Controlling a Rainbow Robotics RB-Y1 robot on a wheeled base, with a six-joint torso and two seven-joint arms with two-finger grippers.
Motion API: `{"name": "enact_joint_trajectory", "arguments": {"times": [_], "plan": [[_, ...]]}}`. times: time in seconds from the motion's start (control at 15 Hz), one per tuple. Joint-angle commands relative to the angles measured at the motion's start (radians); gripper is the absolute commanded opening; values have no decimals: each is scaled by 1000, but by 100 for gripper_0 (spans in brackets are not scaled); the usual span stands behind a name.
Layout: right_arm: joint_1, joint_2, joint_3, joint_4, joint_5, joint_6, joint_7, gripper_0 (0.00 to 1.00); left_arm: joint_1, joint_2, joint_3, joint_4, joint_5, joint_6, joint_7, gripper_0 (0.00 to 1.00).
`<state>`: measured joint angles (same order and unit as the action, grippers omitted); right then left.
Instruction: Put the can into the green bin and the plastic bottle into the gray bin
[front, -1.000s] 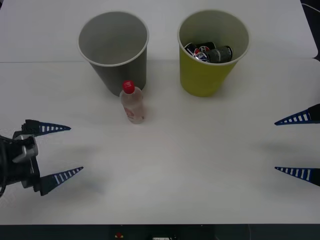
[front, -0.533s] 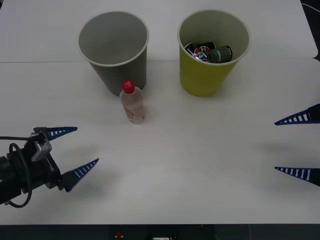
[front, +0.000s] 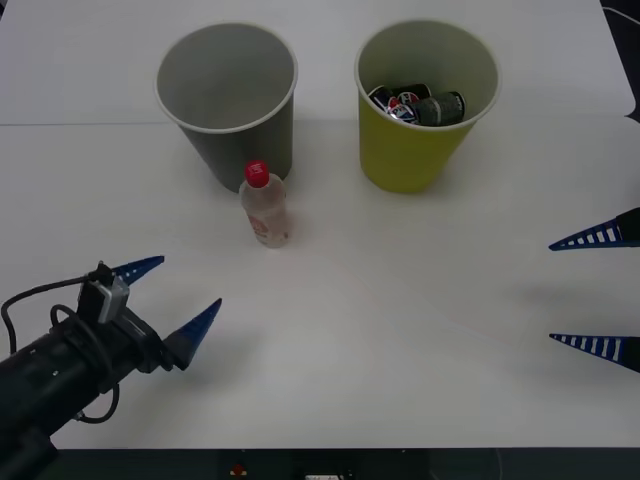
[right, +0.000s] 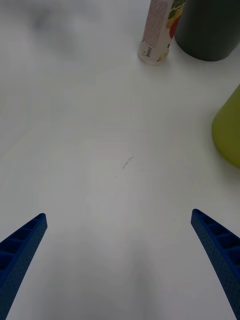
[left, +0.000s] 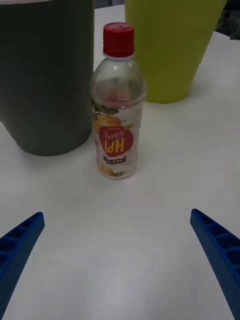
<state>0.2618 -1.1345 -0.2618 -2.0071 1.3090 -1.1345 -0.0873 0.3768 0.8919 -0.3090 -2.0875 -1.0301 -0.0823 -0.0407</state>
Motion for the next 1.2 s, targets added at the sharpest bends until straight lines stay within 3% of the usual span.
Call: {"name": "enact_joint_trajectory", "arguments": {"times": [0.07,0.53,0.73,1.2], "plan": [[0,0,0,0,0,0,0,100,-16,-79,-42,0,-21,90,-16,100],[0,0,0,0,0,0,0,100,-107,-208,-173,58,-162,305,-15,100],[0,0,0,0,0,0,0,100,-167,-269,-191,132,-208,311,-8,100],[0,0,0,0,0,0,0,100,-268,-363,-229,221,-208,348,28,100]]}}
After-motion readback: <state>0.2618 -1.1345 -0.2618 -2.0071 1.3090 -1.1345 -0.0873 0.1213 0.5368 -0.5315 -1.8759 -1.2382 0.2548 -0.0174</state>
